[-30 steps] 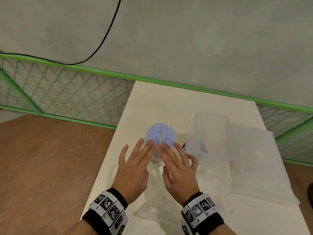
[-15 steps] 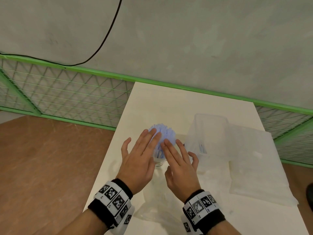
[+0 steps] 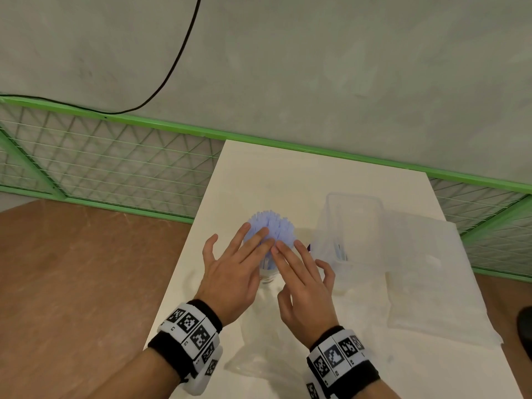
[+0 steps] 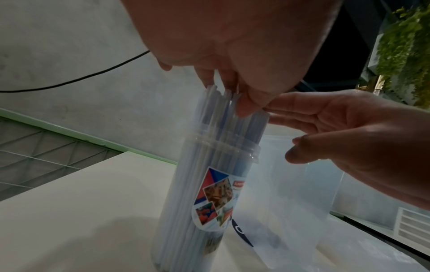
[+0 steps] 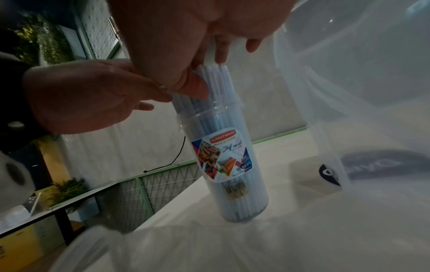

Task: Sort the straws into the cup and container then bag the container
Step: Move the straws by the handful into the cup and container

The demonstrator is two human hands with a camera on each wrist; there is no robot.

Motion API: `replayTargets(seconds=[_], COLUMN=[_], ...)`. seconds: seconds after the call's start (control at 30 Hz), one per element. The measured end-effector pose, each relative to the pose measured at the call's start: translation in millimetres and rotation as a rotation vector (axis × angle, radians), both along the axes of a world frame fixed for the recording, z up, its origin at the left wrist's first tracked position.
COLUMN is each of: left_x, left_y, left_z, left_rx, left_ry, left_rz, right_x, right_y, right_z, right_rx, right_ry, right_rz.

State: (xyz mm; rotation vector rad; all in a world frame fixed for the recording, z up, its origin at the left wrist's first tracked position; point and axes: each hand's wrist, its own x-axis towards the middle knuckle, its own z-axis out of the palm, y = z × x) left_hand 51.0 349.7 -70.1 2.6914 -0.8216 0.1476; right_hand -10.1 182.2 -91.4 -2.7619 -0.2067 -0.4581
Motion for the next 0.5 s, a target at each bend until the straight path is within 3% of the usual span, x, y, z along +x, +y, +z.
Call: replayTargets(seconds=[0.5], left_x=[-4], left_y=[7], left_z=[-3], left_rx=[0.083], left_ry=[0.016], left_rz=[-0.009], right_x=[1], right_y=[-11], right_z=[6], right_rx=[-0.048], right_ry=[-0.002], right_rz=[-0.023])
